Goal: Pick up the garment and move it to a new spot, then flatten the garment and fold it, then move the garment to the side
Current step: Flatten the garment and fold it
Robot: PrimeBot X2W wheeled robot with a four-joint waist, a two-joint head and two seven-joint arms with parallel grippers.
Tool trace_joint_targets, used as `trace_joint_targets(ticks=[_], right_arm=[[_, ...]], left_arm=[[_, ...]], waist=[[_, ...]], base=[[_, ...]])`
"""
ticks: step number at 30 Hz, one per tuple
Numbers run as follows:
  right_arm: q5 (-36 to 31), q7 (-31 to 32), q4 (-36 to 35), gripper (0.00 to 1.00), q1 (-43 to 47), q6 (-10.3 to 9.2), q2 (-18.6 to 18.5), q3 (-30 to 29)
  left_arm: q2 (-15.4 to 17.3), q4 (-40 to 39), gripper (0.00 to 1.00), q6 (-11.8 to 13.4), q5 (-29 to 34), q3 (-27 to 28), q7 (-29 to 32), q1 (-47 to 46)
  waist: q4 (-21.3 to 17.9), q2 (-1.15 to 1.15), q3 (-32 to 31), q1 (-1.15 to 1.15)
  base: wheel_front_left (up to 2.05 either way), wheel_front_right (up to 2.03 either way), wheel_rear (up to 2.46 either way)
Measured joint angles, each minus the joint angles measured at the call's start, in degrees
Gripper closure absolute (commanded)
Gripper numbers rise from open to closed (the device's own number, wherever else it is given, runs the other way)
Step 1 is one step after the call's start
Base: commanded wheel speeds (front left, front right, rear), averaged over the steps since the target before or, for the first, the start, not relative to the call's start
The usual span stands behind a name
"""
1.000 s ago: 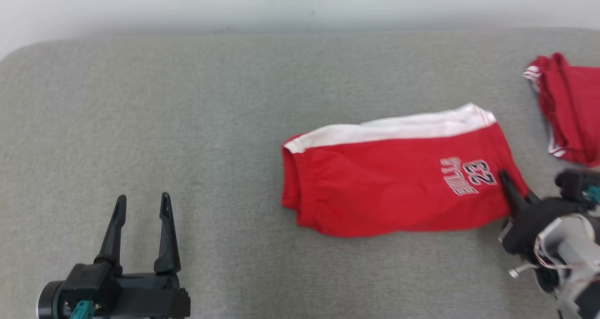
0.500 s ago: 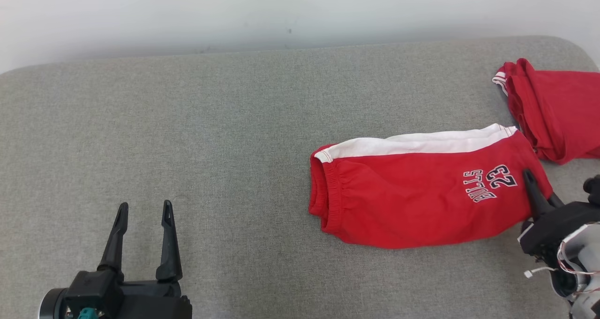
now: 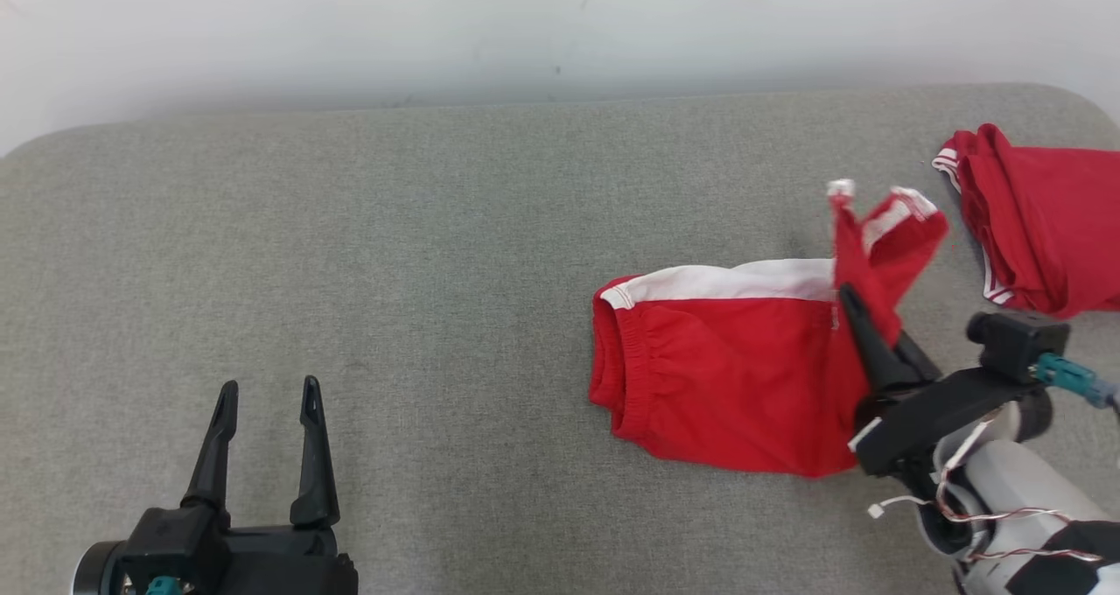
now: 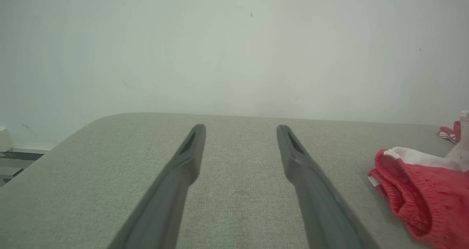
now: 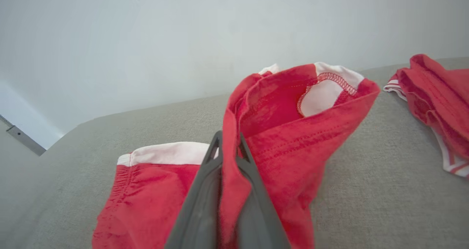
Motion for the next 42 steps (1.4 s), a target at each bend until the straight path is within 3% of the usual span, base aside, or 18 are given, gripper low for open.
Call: trace_joint_targets(ticks=[11,26,27,28,29,34,42], right_arm=[[-6.8,0.0,-4.0,1.00,0.5,0.00,5.8,5.3],[-10.1,0.0,2.5,1.00,2.3,0.00,13.1,6.7],[-10.2,0.0,2.9,0.60,2.3,0.00,13.3,6.8],[-10.5,0.0,3.2,0.09,2.4,0.00,13.4,6.7],[-10.9,0.0,3.2,0.00,2.5,0.00,13.5,6.4],[-12.3,0.0,-0.8,0.00,3.1,0.00,13.1,3.3],[-15.0,-0.1,-10.2,0.00,7.4,0.00,10.0,-9.4]], left_arm=[[0.0,0.0,0.00,0.6,-1.0,-1.5,0.0,-0.4],[0.0,1.0,0.00,1.2,-2.2,-3.0,0.0,-1.2],[0.0,1.1,0.00,1.2,-2.3,-3.1,0.0,-1.2],[0.0,1.2,0.00,1.2,-2.3,-3.1,0.0,-1.2],[0.0,1.2,0.00,1.2,-2.4,-3.1,0.0,-1.2],[0.0,1.3,0.00,1.2,-2.4,-2.8,0.0,-1.2],[0.0,1.3,0.00,1.2,-2.2,-2.1,0.0,-1.0]], waist=[[2.6,0.00,0.2,0.00],[5.0,0.00,1.3,0.00],[5.0,0.01,1.3,0.00],[4.9,0.00,1.2,0.00],[4.8,0.00,1.1,0.00],[4.0,0.00,0.7,0.00],[2.7,0.00,0.2,0.00]], base=[[0.00,0.00,0.00],[0.00,0.00,0.00],[0.00,0.00,0.00],[0.00,0.00,0.00],[0.00,0.00,0.00],[0.00,0.00,0.00],[0.00,0.00,0.00]])
